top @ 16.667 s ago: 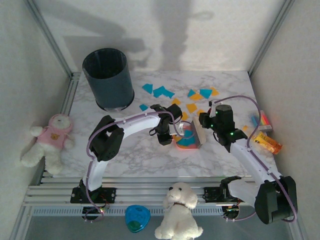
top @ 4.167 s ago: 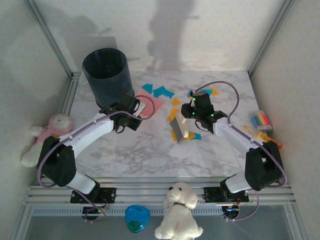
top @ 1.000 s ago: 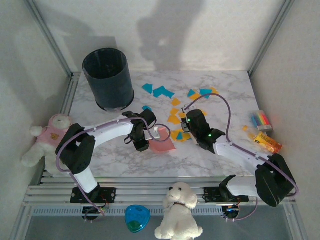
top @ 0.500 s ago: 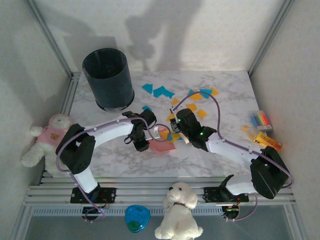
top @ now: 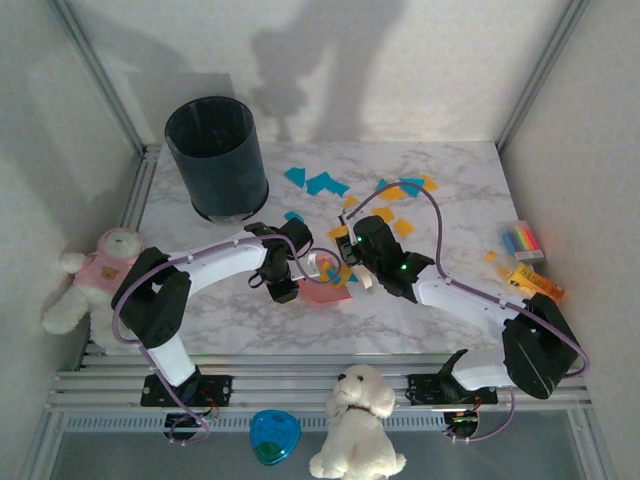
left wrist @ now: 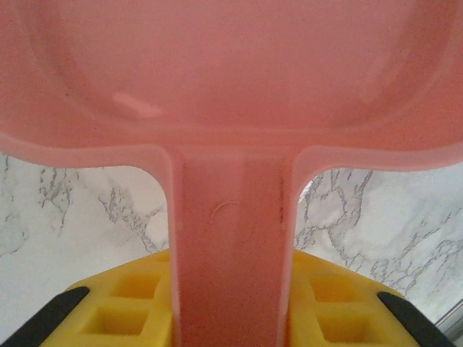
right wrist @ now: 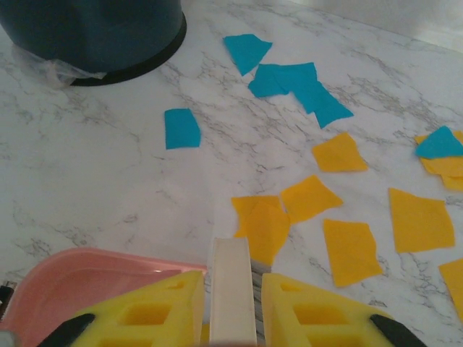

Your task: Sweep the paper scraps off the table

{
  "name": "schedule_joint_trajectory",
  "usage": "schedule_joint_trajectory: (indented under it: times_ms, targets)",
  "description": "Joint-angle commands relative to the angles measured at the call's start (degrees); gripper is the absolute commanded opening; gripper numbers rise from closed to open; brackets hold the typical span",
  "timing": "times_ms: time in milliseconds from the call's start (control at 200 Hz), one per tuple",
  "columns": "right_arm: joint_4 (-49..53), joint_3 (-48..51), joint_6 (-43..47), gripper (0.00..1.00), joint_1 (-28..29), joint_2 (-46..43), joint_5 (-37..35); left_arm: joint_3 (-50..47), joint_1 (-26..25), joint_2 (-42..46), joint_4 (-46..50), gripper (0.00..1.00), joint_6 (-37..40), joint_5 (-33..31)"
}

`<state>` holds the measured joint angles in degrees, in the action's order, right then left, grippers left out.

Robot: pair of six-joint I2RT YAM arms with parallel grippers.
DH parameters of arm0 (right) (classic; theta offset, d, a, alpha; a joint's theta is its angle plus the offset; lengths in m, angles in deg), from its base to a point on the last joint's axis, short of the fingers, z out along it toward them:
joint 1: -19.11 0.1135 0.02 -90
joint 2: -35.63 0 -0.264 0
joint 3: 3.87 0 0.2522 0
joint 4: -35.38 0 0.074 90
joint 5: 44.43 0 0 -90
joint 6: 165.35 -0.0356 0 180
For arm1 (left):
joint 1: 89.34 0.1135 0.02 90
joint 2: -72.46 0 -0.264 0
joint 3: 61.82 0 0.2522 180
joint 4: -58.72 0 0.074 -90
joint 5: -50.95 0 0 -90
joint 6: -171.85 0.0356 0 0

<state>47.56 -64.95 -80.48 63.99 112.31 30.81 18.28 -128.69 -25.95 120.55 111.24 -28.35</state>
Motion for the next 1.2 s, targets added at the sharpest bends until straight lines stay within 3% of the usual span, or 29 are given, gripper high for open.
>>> schedule_joint_trajectory:
  times_ms: [0, 225, 651, 1197]
  targets:
    - [-0.6, -0.9, -2.4, 0.0, 0.7, -1.8, 2.2, 1.2, -0.7, -1.0, 1.7, 0.0, -0.1, -0.8]
    - [-0.5, -0.8, -3.5, 0.0, 0.7, -3.2, 2.0, 1.1, -0.6, -0.8, 1.6, 0.0, -0.2, -1.0]
    - [0.5, 0.9, -4.9, 0.0, 0.7, -5.6, -8.5, 0.9, -0.6, -0.5, 1.4, 0.0, -0.4, -1.7]
    - [5.0, -4.0, -3.7, 0.0, 0.7, 0.1, 4.3, 1.4, -0.3, -0.7, 1.0, 0.0, -2.0, -2.3]
